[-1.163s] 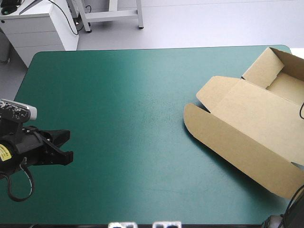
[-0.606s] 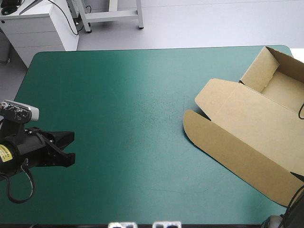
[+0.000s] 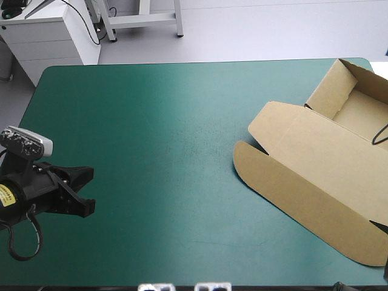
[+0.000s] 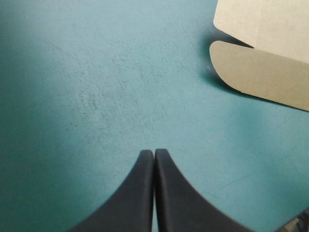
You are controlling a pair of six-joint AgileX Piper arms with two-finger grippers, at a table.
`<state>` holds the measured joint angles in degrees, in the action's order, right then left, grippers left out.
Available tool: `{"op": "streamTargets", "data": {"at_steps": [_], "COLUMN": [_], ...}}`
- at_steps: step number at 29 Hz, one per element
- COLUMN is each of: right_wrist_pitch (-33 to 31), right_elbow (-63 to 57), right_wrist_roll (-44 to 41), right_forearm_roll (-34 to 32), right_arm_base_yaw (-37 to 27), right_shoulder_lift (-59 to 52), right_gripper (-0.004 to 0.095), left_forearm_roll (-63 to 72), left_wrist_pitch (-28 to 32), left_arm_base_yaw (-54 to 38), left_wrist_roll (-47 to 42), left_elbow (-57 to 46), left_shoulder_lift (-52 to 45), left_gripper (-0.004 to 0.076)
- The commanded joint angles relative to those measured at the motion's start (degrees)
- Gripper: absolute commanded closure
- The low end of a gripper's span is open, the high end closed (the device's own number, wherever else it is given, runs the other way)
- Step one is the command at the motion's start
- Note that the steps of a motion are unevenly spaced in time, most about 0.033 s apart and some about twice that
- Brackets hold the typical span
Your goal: Fold the box
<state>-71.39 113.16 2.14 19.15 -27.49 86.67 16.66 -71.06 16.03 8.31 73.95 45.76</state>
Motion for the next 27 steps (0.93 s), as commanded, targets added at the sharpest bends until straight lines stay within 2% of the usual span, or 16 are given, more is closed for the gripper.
{"op": "streamTargets", "data": {"at_steps": [1, 4, 7, 11, 17, 21, 27], "right_wrist_pitch": [-0.33, -0.22, -0.01, 3.17, 5.62, 7.31, 9.86], "right_elbow": [-3.04, -9.29, -19.38, -31.93, -51.44, -64.2, -76.9], "right_wrist_roll": [3.45, 5.25, 5.76, 7.13, 8.62, 13.23, 13.78], "right_forearm_roll": [0.96, -1.25, -4.4, -5.06, -4.83, -4.54, -2.73], "right_arm_base_yaw": [5.11, 10.21, 15.43, 18.48, 19.08, 19.08, 19.08], "right_shoulder_lift": [-10.19, -17.37, -27.51, -37.47, -50.23, -57.91, -66.39], "right_gripper": [0.0925, 0.0922, 0.0922, 0.0922, 0.0922, 0.0922, 0.0922], "left_forearm_roll": [-1.39, -4.7, -7.38, -7.38, -7.79, -7.98, -8.86], "left_wrist_pitch": [-1.76, -0.61, 4.52, 7.34, 9.24, 10.76, 11.05], "left_arm_base_yaw": [0.18, 0.18, 0.18, 0.18, 0.18, 0.18, 0.18], "left_wrist_roll": [1.26, 1.26, 1.26, 1.01, 0.37, 0.37, 0.37], "left_elbow": [0.27, -2.27, -9.7, -18.3, -29.64, -35.71, -42.07], "left_shoulder_lift": [-0.41, -2.21, -7.89, -15.52, -26.88, -33.24, -40.05], "left_gripper": [0.0732, 0.0732, 0.0732, 0.0732, 0.0732, 0.0732, 0.0732]}}
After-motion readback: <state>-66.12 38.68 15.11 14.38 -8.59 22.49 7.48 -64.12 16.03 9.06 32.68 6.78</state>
